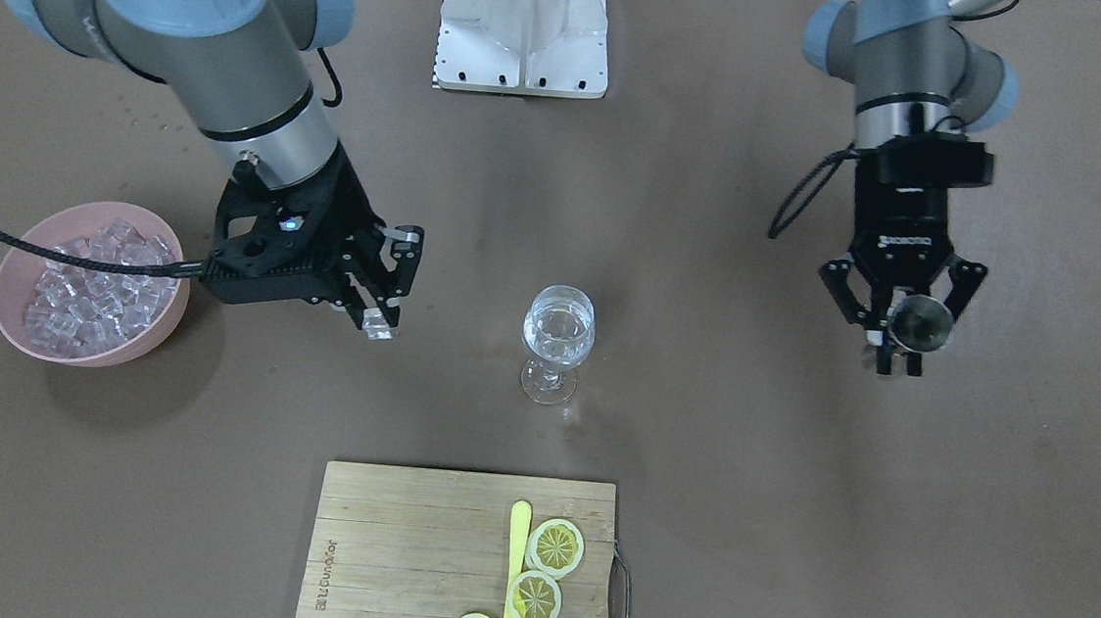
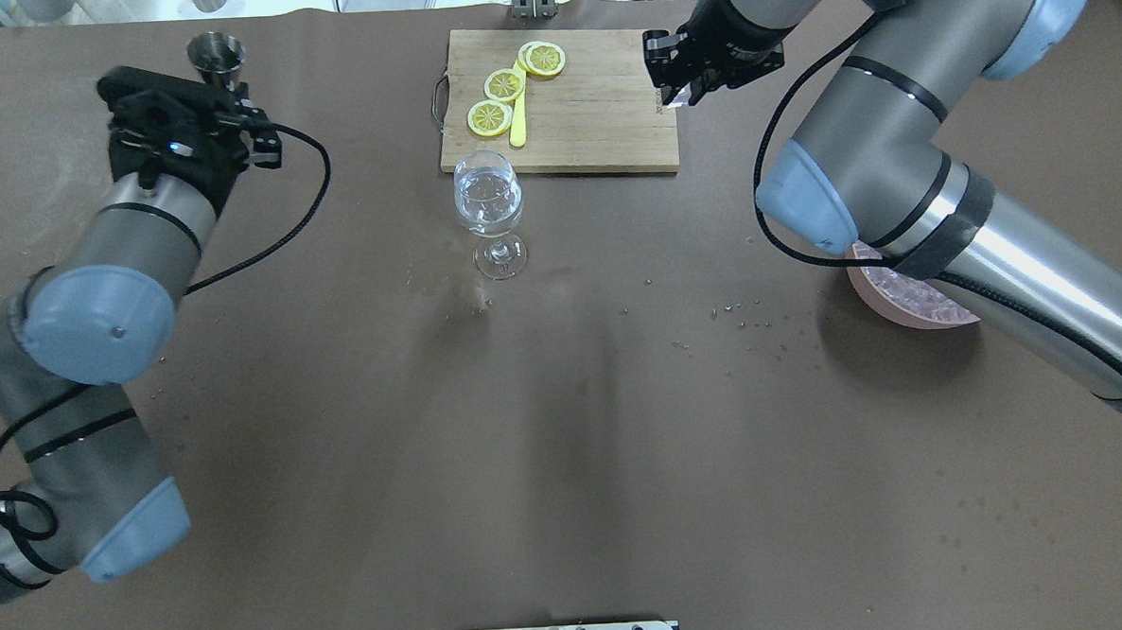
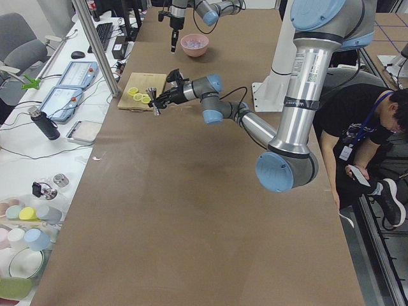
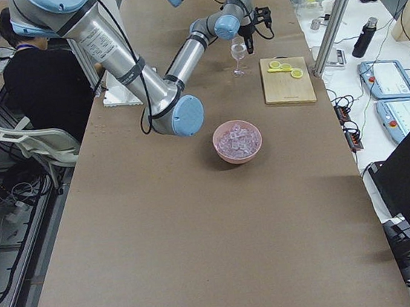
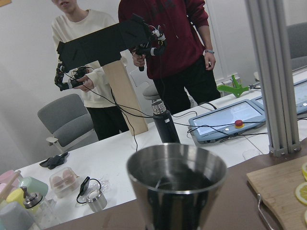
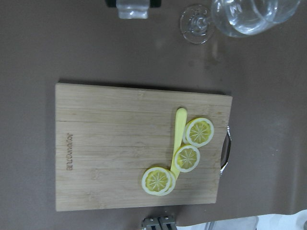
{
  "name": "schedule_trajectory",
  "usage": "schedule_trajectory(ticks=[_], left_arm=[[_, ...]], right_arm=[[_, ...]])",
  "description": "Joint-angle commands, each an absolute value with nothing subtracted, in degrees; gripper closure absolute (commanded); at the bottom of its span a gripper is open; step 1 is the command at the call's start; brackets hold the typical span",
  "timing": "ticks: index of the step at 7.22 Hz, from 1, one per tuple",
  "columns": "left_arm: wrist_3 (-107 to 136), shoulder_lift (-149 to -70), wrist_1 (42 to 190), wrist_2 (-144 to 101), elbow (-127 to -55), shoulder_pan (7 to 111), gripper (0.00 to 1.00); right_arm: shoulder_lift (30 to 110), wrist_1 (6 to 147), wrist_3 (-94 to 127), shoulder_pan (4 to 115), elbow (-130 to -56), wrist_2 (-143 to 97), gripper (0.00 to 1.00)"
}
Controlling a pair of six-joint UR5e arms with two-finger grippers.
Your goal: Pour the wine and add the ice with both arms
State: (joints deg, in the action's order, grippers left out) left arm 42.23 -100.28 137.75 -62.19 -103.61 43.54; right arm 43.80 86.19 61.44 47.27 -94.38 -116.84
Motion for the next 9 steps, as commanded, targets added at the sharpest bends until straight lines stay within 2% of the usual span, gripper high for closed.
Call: schedule_trajectory(ticks=[1, 2, 3, 6, 9], left_arm=[[43.3, -98.4, 146.6, -76.9, -94.5, 51.7, 0.86], [45.3, -98.4, 146.7, -81.5, -92.1, 53.7, 0.86], [47.8, -98.5, 148.4, -86.9, -88.4, 56.6, 0.86], [48.9, -96.3, 163.3, -95.1, -74.2, 61.5, 0.86], [51.6, -90.8, 177.2, -88.1, -71.0, 61.7, 0.86]], right_arm=[[39.5, 86.1, 65.7, 43.2, -90.9, -113.5, 1.00], [33.8, 86.0, 67.0, 42.2, -84.9, -111.6, 1.00], [31.4, 86.0, 67.4, 41.9, -82.5, -111.4, 1.00], [28.9, 85.7, 68.8, 39.4, -79.2, -108.5, 1.00], [28.2, 85.5, 69.4, 37.7, -78.4, -107.5, 1.00]])
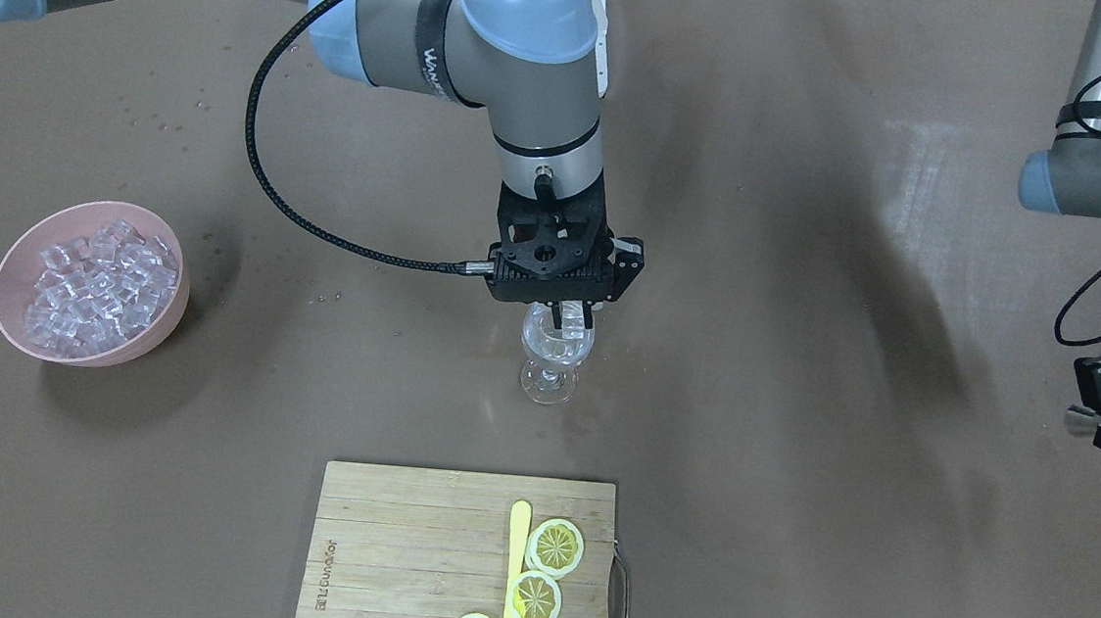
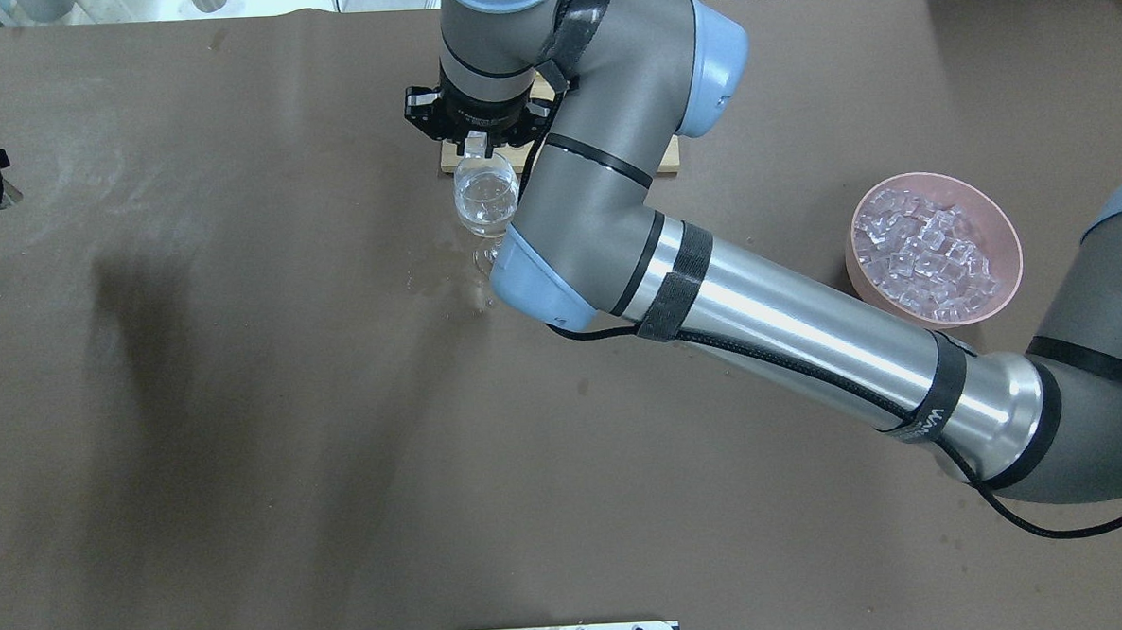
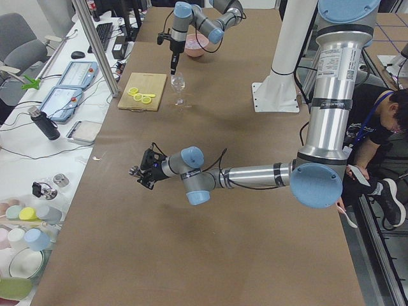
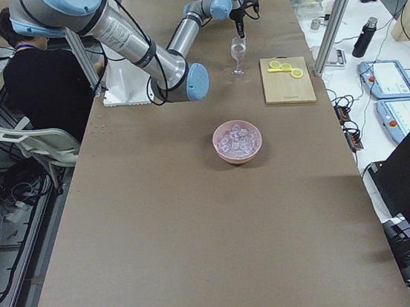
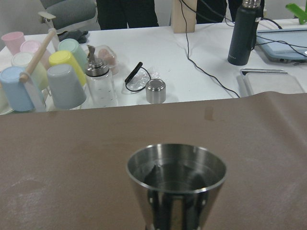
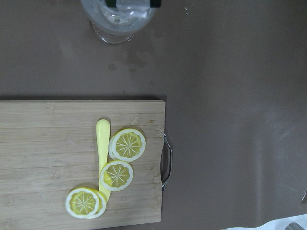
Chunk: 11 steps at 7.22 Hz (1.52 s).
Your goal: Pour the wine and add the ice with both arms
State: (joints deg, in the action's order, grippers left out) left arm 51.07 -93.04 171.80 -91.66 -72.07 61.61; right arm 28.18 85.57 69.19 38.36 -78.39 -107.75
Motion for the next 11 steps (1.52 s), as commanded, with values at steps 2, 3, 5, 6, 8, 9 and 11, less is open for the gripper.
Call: schedule_trajectory(ticks=[2, 3, 5, 6, 8, 9, 11], left_arm=[[51.5, -90.7, 182.2, -79.3, -67.2, 61.2, 0.86], [51.5, -90.7, 184.1, -77.9, -65.2, 61.0, 0.85], [51.4, -90.2, 184.0, -75.0, -65.4, 60.6, 0.85], [51.3, -90.2, 184.0, -74.7, -65.5, 60.3, 0.85], [51.6, -90.2, 184.1, -73.7, -64.9, 56.4, 0.85], [51.7, -90.1, 184.0, -72.1, -64.7, 53.4, 0.85], [51.7, -89.8, 184.1, -72.2, -64.2, 51.7, 0.85]], right_arm=[[29.4, 85.2, 69.0, 37.7, -78.7, -107.6, 1.00], [30.4, 82.5, 69.3, 37.7, -78.7, -107.6, 1.00], [30.1, 82.4, 69.6, 37.8, -78.8, -107.9, 1.00], [30.1, 82.4, 69.6, 37.9, -78.9, -108.0, 1.00], [30.5, 82.6, 69.5, 38.1, -79.6, -108.2, 1.00], [30.5, 82.6, 69.3, 38.4, -79.7, -109.2, 0.87], [33.5, 82.7, 68.8, 38.7, -84.1, -109.3, 0.00]])
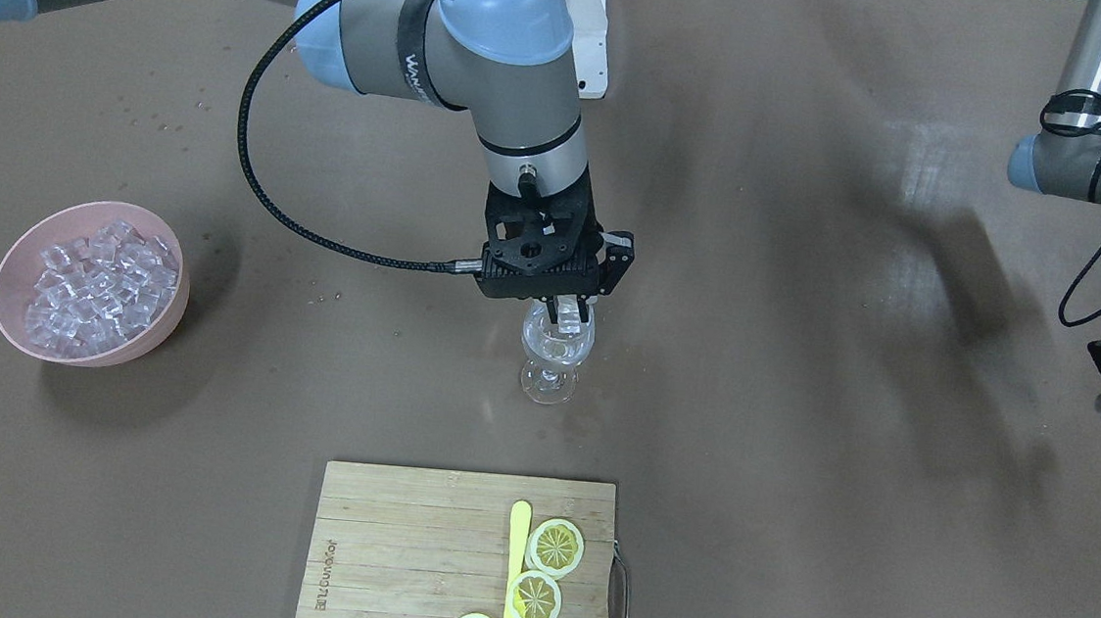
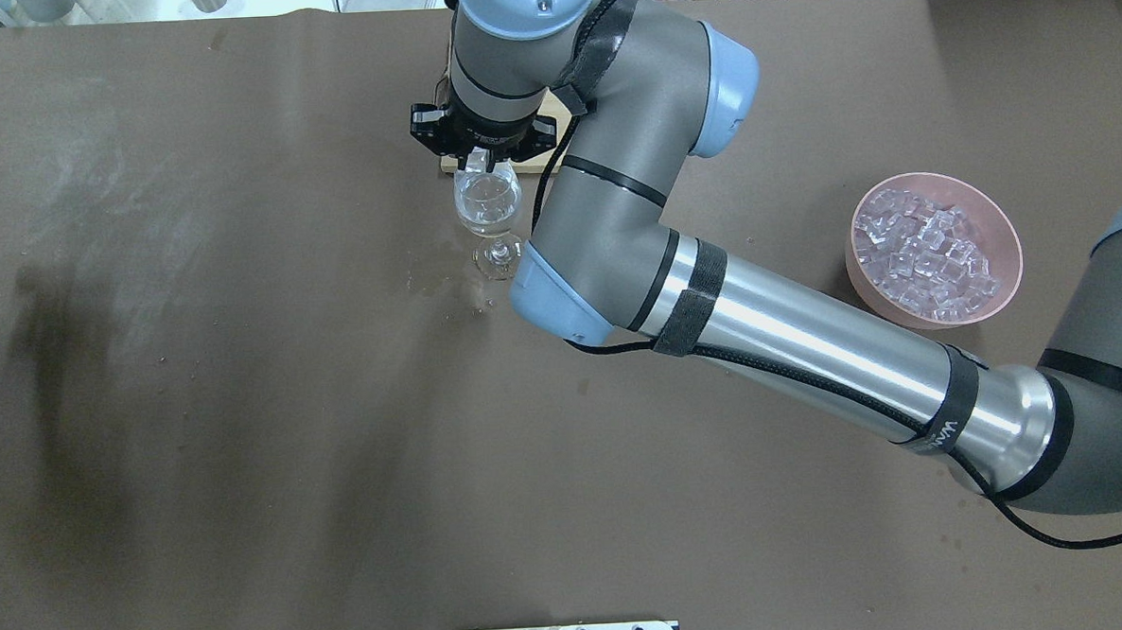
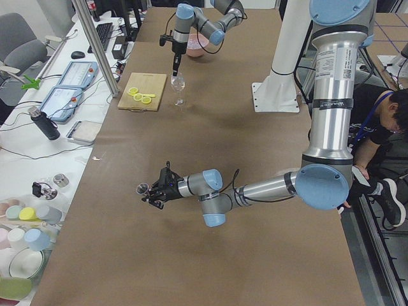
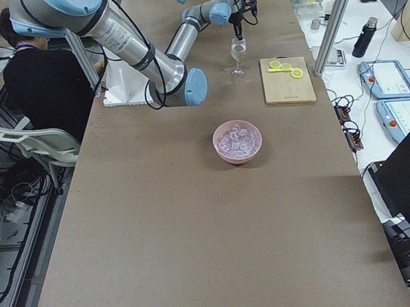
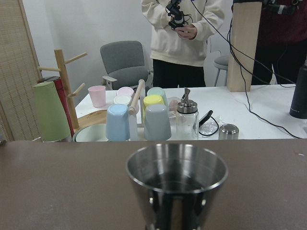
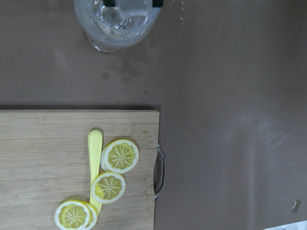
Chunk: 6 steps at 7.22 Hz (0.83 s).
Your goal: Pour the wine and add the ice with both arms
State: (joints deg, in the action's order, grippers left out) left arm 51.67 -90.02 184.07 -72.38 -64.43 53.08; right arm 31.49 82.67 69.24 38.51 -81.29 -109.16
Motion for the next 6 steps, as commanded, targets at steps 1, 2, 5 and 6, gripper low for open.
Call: schedule_trajectory(ticks=[1, 2, 5, 6], left_arm=[[51.8, -89.7, 184.1, -72.2, -64.2, 51.0, 0.85], [51.8, -89.7, 184.1, -72.7, -64.2, 50.0, 0.85], [55.5, -89.8, 184.3, -72.7, -64.3, 48.5, 0.85], [56.1, -89.8, 184.8, -72.3, -64.2, 48.4, 0.85]], right_arm=[[34.4, 82.9, 68.8, 38.9, -85.3, -109.8, 0.00], [34.2, 83.1, 68.7, 39.6, -85.3, -110.0, 0.00], [40.2, 85.5, 61.7, 48.3, -87.2, -115.6, 0.00], [43.6, 85.5, 54.8, 53.4, -87.5, -121.3, 0.00]])
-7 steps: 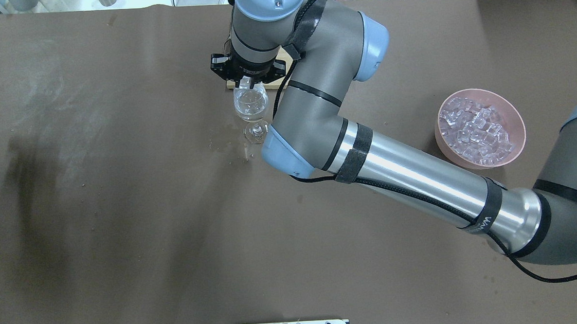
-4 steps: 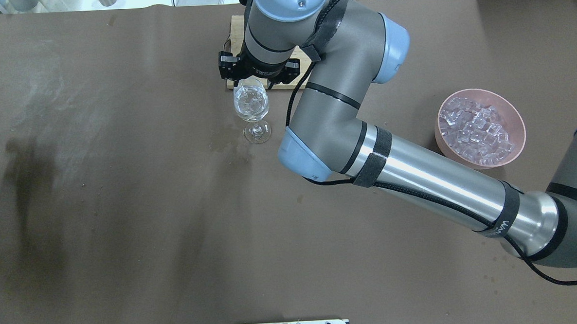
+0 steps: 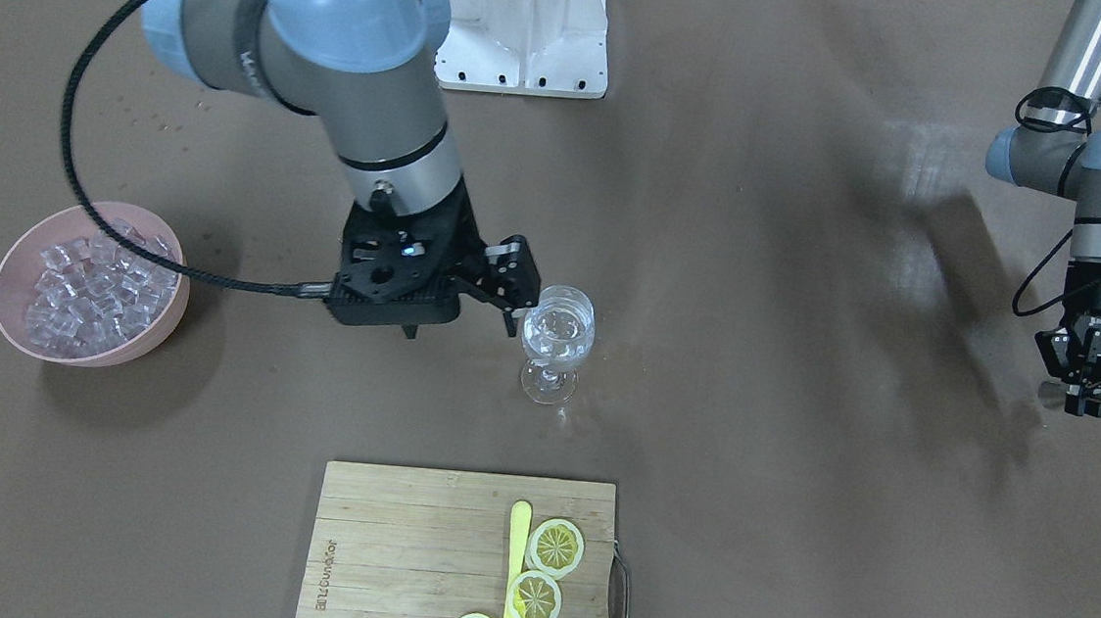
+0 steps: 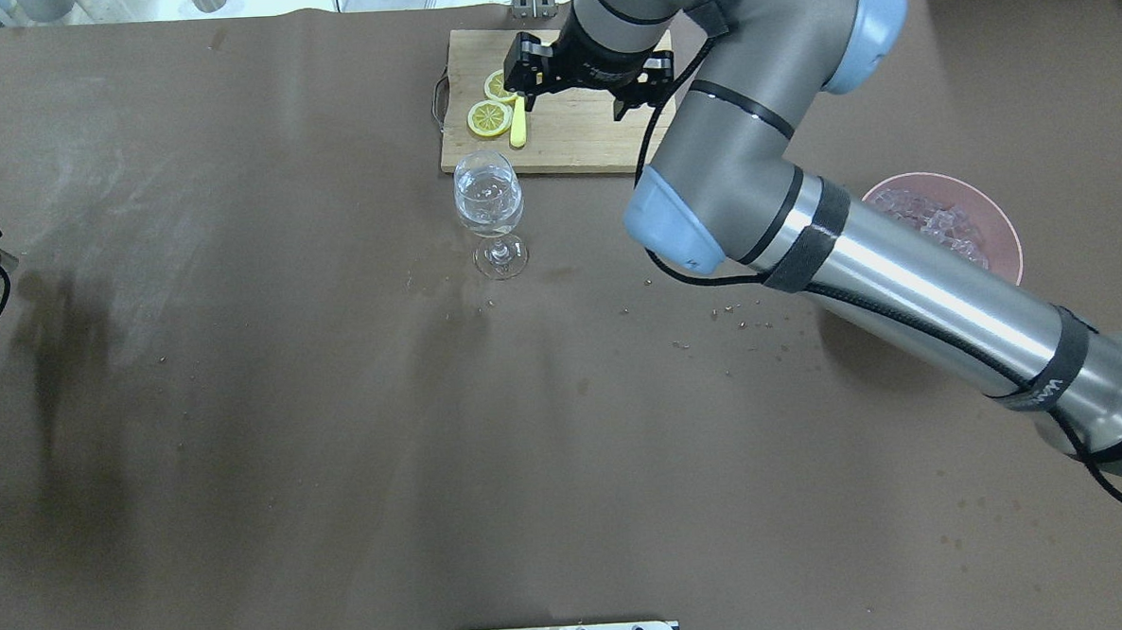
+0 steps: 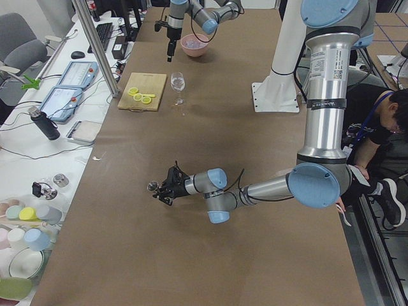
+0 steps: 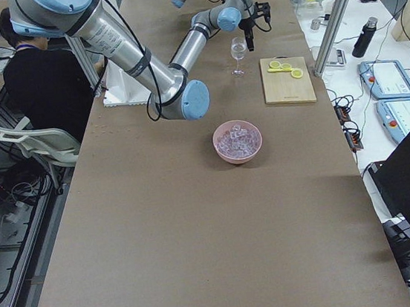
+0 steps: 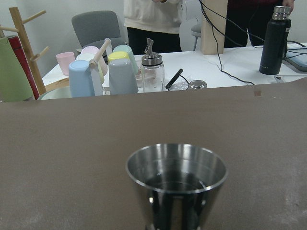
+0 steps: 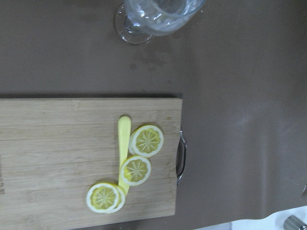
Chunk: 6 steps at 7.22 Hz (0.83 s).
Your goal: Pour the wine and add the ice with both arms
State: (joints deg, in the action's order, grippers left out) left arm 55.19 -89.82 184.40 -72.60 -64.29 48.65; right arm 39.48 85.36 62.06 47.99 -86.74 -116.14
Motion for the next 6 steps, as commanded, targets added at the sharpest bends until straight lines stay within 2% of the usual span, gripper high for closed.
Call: schedule_trajectory(ticks=[1, 6], left_arm=[[56.3, -89.7, 184.9, -72.1, -64.1, 48.4, 0.85], [56.7, -90.2, 184.9, -67.9, -62.6, 46.4, 0.85]], right_arm=[[45.9, 85.5, 51.3, 57.2, -87.5, -124.1, 0.00], [60.8, 85.1, 36.7, 73.6, -89.0, -126.7, 0.00]])
